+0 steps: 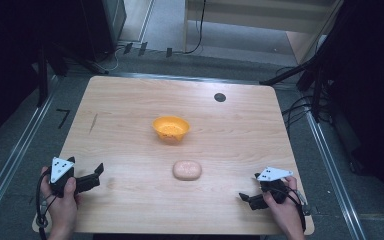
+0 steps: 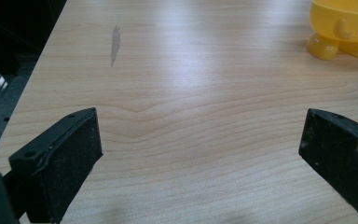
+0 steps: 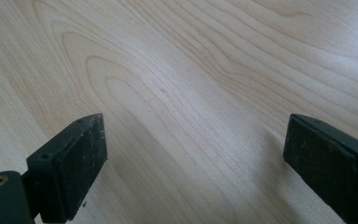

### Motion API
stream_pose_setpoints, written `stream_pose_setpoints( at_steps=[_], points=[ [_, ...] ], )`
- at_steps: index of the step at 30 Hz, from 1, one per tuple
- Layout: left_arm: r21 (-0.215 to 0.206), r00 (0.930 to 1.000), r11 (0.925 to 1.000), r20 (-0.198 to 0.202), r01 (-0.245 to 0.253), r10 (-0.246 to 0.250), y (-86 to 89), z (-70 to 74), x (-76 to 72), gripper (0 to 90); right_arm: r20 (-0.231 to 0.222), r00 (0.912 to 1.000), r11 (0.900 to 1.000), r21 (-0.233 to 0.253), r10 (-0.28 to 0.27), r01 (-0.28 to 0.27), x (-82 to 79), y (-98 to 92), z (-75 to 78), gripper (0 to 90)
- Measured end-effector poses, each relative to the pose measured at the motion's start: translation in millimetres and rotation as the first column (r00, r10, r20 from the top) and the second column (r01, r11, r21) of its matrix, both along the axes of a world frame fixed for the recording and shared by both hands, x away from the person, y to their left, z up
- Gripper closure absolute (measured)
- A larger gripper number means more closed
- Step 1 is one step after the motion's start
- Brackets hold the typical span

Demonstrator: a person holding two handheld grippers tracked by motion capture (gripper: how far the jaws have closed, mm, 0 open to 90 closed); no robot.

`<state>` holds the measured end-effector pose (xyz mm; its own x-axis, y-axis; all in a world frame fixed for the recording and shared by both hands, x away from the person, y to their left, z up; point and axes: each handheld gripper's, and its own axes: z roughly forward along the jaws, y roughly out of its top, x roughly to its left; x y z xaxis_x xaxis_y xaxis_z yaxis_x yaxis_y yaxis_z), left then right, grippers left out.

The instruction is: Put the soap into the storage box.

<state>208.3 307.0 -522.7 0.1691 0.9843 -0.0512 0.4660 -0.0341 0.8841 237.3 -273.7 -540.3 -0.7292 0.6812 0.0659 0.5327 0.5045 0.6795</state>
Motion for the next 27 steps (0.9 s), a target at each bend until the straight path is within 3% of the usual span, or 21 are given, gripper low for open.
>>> stream_pose_setpoints(
  at_steps=[27],
  points=[
    [0.03, 0.9999, 0.9995, -0.016, -0.001, 0.002, -3.4, -0.1, 1.3, 0.0, -0.01, 0.9945, 0.993, -0.058, 0.104, -0.104, 29.9, 29.6, 21.9, 10.0]
  ],
)
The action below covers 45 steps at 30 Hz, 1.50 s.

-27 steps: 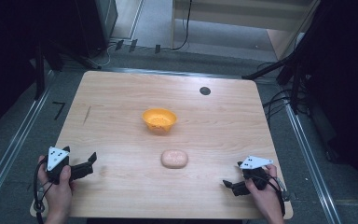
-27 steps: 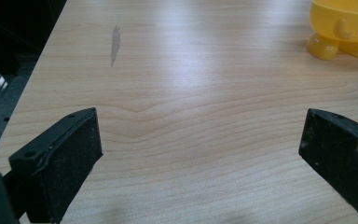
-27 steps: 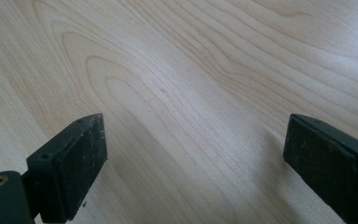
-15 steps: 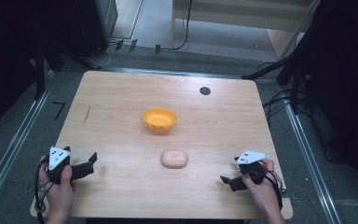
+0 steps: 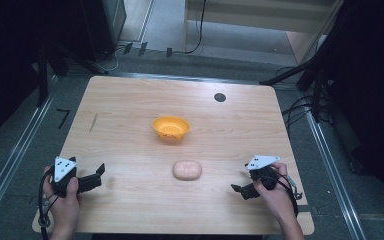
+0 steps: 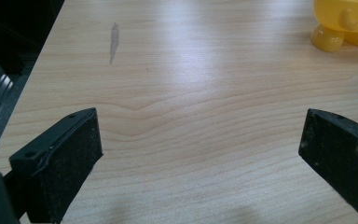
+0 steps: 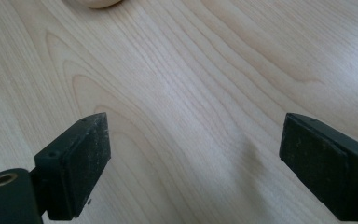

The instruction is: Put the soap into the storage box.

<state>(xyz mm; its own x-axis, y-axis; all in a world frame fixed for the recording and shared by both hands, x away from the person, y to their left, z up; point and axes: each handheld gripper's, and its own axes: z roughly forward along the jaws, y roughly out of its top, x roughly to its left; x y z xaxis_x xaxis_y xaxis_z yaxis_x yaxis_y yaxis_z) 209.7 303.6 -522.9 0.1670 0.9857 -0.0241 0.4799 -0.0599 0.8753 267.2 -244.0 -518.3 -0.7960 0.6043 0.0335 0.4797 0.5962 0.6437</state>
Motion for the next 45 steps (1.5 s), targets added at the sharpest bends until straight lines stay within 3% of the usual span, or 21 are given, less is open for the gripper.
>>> stream_pose_setpoints(
  at_steps=[24, 45],
  points=[
    [-0.005, 0.9999, 0.9999, 0.001, 0.011, -0.011, -0.1, -0.1, -0.9, 0.0, -0.023, 0.9947, 0.995, -0.017, 0.101, -0.101, 24.5, 38.5, 14.3, 13.1],
    [-0.002, 0.9999, 0.9999, 0.0, 0.01, -0.01, -0.8, -0.2, -0.8, 0.0, -0.026, 0.9776, 0.976, -0.05, 0.209, -0.21, 40.9, 83.5, 22.8, 13.2]
  ],
)
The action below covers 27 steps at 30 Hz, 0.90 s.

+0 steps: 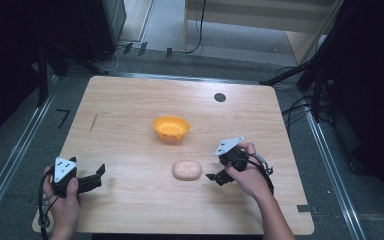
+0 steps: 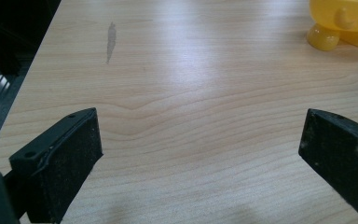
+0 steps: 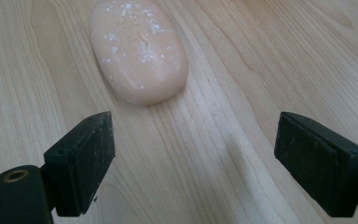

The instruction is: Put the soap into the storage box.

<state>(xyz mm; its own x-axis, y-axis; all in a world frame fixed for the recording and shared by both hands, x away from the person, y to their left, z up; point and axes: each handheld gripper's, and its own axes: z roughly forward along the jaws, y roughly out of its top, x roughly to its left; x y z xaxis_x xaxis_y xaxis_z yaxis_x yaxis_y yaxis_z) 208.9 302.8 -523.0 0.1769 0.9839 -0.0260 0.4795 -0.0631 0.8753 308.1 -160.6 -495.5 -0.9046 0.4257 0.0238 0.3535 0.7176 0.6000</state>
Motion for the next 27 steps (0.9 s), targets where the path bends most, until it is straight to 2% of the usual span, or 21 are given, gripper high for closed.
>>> stream_pose_setpoints(
  at_steps=[14, 27],
  points=[
    [-0.006, 1.0, 1.0, 0.0, 0.005, -0.005, 0.5, 0.0, 0.1, 0.0, -0.009, 0.9966, 0.996, -0.017, 0.082, -0.083, 7.7, 30.6, 0.0, 13.3],
    [0.0, 1.0, 1.0, -0.001, -0.007, 0.007, -0.3, -0.2, 0.5, 2.8, -0.025, 0.9872, 0.987, -0.03, 0.157, -0.158, 11.5, 58.2, -5.7, 13.9]
  ],
)
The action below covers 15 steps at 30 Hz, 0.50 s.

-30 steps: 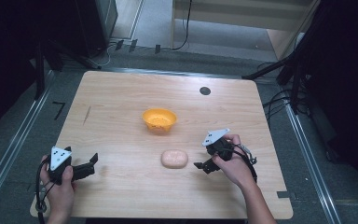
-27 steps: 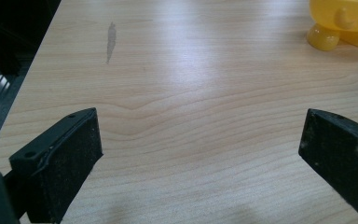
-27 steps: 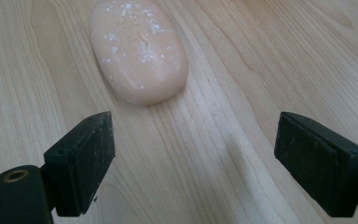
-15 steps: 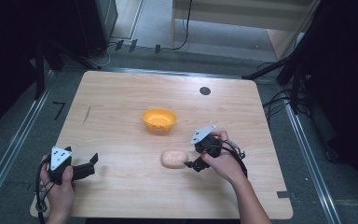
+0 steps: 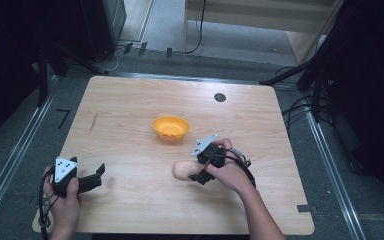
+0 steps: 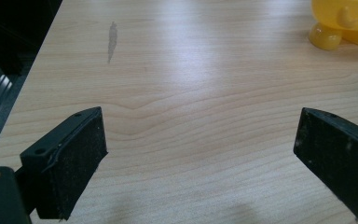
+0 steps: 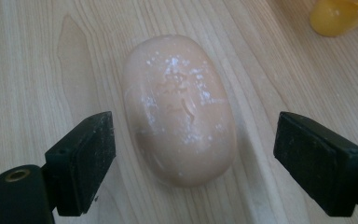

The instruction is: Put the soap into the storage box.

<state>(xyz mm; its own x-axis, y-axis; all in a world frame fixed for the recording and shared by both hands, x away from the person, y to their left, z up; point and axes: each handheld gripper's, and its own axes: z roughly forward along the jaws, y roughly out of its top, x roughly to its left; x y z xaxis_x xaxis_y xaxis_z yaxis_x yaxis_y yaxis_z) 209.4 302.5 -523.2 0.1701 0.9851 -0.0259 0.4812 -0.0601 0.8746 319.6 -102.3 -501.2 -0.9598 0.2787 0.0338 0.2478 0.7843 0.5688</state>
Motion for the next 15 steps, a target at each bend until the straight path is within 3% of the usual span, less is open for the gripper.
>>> stream_pose_setpoints(
  at_steps=[15],
  points=[
    [-0.003, 0.9999, 1.0, -0.008, 0.007, -0.007, 0.6, 0.0, 0.8, 2.8, -0.01, 0.9983, 0.998, -0.02, 0.058, -0.058, 1.7, 18.9, -7.9, 18.4]
  ],
)
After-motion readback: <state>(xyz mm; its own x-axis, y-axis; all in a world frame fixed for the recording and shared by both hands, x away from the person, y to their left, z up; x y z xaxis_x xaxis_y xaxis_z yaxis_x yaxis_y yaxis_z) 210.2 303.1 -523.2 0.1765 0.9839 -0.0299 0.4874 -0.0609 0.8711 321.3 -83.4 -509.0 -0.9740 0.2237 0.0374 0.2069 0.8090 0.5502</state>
